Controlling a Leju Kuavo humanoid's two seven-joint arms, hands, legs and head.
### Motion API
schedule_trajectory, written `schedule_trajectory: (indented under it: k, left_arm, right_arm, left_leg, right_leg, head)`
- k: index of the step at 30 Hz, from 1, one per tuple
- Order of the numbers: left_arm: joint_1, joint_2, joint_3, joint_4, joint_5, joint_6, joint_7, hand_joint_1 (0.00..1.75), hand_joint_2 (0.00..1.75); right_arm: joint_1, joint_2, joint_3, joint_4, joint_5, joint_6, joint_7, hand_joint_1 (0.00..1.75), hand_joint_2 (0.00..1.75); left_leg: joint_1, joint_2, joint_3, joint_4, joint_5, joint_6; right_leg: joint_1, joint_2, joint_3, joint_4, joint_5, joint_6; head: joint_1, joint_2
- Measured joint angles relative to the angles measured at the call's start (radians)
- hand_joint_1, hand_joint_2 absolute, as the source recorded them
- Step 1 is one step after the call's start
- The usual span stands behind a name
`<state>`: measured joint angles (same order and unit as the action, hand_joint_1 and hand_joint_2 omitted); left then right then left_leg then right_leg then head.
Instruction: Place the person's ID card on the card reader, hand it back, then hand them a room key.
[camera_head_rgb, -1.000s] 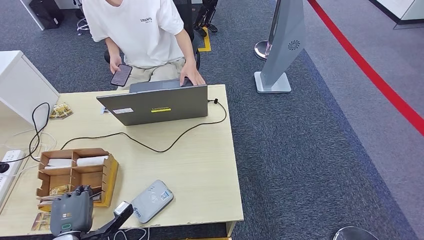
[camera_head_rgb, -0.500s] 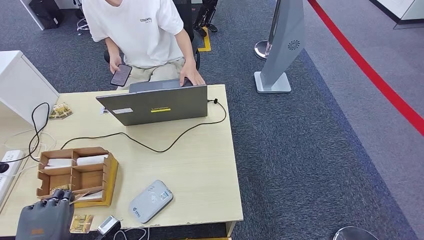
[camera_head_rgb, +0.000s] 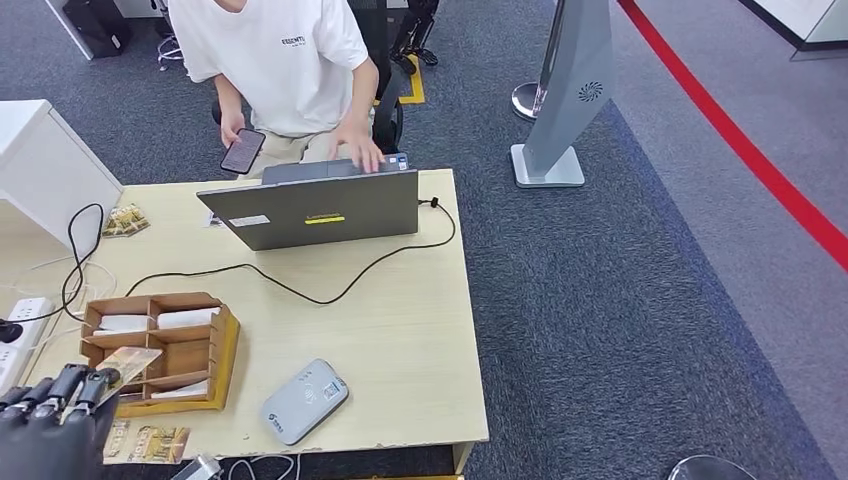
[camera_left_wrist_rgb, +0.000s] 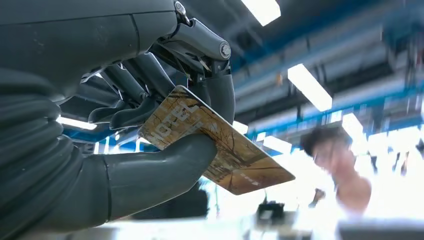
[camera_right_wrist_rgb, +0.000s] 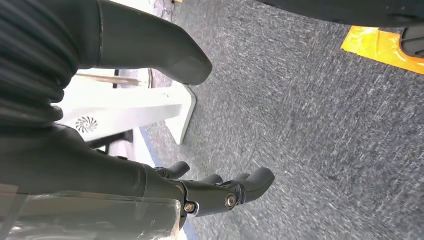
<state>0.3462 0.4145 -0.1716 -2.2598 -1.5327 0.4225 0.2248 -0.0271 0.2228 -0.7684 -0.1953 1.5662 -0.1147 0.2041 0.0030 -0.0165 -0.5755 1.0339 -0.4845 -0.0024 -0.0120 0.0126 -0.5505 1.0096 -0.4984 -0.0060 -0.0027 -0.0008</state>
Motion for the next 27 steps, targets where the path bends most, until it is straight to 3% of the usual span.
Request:
schedule_trajectory:
  k: [5,9,19,21,23,25,27]
  left_arm:
    - [-0.170,-0.112,0.033,0.055,0.000,0.094,-0.148,1.75,1.75]
    - [-0.259,-0.176,0.069,0.124,0.000,0.103,-0.175,1.75,1.75]
    - [-0.366,-0.225,0.128,0.269,0.000,0.150,-0.197,1.75,1.75]
    - [-0.416,-0.196,0.130,0.344,0.000,0.161,-0.124,1.75,1.75]
    - [-0.498,-0.114,0.077,0.436,0.000,0.149,0.076,1.75,1.75]
    - [-0.604,-0.017,-0.042,0.533,0.000,0.126,0.320,1.75,1.75]
    - [-0.700,0.051,-0.177,0.625,0.000,0.098,0.446,1.75,1.75]
  right_arm:
    - [-0.001,0.000,0.037,0.000,0.004,0.009,-0.004,0.00,1.75]
    - [-0.002,0.000,0.063,0.000,0.004,0.011,-0.005,0.00,1.75]
    - [-0.003,0.000,0.100,0.000,0.004,0.022,-0.007,0.00,1.75]
    - [-0.004,0.000,0.111,0.000,0.004,0.026,-0.011,0.00,1.75]
    - [-0.006,-0.001,0.123,0.000,0.004,0.030,-0.017,0.00,1.75]
    - [-0.007,-0.002,0.135,0.000,0.004,0.034,-0.020,0.00,1.75]
    - [-0.009,-0.004,0.147,0.000,0.004,0.041,-0.020,0.00,1.75]
  left_leg:
    - [0.000,-0.001,0.000,0.000,0.001,0.001]
    - [0.000,0.000,0.000,0.000,0.003,-0.001]
    - [0.000,0.000,0.000,0.000,0.003,-0.002]
    - [0.001,0.000,0.000,0.000,0.004,-0.003]
    - [0.002,0.000,-0.001,0.000,0.006,-0.005]
    - [0.002,-0.001,-0.003,0.000,0.008,-0.005]
    - [0.002,-0.001,-0.004,0.000,0.009,-0.005]
  right_leg:
    - [0.000,-0.001,0.001,0.000,0.001,0.001]
    - [0.000,0.000,0.001,0.000,0.003,-0.001]
    - [0.000,0.000,0.000,0.000,0.003,-0.001]
    - [0.000,0.000,-0.002,0.000,0.003,-0.002]
    - [0.001,0.000,-0.005,0.001,0.004,-0.003]
    - [0.001,-0.001,-0.006,0.002,0.006,-0.005]
    - [0.001,-0.001,-0.005,0.002,0.007,-0.005]
  head:
    - [0.000,0.000]
    - [0.000,0.000]
    - [0.000,0.000]
    - [0.000,0.000]
    - [0.000,0.000]
    - [0.000,0.000]
    - [0.000,0.000]
